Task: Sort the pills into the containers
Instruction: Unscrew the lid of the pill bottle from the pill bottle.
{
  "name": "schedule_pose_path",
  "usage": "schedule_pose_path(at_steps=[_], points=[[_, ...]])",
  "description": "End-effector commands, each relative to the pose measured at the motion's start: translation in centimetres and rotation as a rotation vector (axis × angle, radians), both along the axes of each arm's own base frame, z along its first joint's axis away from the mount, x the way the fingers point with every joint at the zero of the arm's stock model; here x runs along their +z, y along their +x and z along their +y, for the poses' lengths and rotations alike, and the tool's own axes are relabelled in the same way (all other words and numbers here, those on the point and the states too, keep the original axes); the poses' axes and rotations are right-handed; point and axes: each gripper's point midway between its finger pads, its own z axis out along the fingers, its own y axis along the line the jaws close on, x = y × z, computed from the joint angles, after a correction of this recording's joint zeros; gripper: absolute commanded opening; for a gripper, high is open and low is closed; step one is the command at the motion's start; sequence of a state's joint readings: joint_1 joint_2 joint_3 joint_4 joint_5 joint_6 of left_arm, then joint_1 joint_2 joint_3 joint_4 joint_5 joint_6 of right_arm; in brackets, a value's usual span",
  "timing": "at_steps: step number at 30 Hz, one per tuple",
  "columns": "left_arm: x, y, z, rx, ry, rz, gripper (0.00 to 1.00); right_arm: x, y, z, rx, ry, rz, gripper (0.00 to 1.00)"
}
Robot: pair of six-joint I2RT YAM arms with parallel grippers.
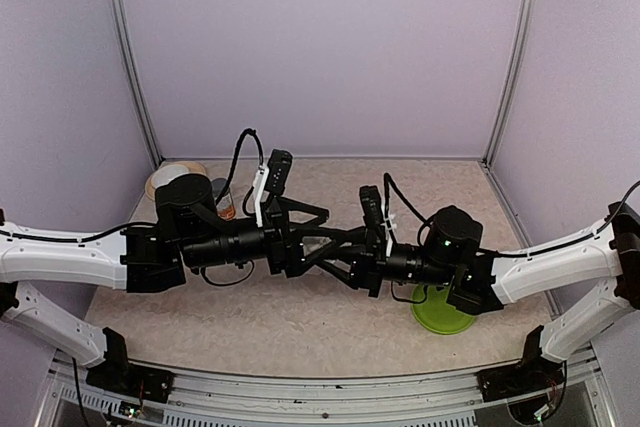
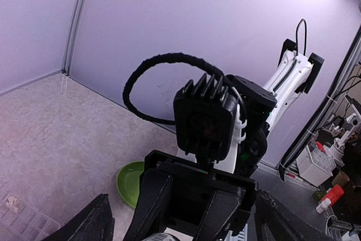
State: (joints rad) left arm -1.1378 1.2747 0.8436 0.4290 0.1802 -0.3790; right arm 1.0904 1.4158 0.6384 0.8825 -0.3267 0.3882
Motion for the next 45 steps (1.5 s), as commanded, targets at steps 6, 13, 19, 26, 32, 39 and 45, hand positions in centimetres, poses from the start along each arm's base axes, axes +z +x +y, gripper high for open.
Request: schedule_pose_path(at_steps=[6, 13, 19, 26, 32, 39, 45], points=[[0.3, -0.6, 0.6, -0.006, -0.022, -0.018, 0.78, 0.2, 2.7, -2.0, -0.171, 0.011, 0.034, 0.00], [0.7, -0.4, 1.3, 0.021, -0.026, -0.048, 0.75, 0.1, 2.9, -2.7, -0.184, 0.001, 0.021, 0.00], [0.4, -0.1, 1.4, 0.033, -0.018, -0.037, 0.72, 1.0, 2.4, -3.0, -0.168, 0.013, -0.019, 0.00], [0.5, 0.3, 1.9, 0.065, -0.024, -0.031, 0.77, 2.5, 1.5, -3.7, -0.142, 0.031, -0.079, 0.00], [1.3, 1.0, 2.5, 0.094, -0.047, -0.041, 0.78, 1.9, 0.3, -2.7, -0.047, 0.029, -0.077, 0.00], [0.8, 0.8, 1.6, 0.035, -0.030, -0.011, 0.67, 1.7, -0.3, -2.2, -0.007, 0.030, -0.079, 0.00], [0.4, 1.0, 1.6, 0.032, -0.024, 0.011, 0.61, 1.8, -0.5, -2.3, 0.002, 0.031, -0.088, 0.00]])
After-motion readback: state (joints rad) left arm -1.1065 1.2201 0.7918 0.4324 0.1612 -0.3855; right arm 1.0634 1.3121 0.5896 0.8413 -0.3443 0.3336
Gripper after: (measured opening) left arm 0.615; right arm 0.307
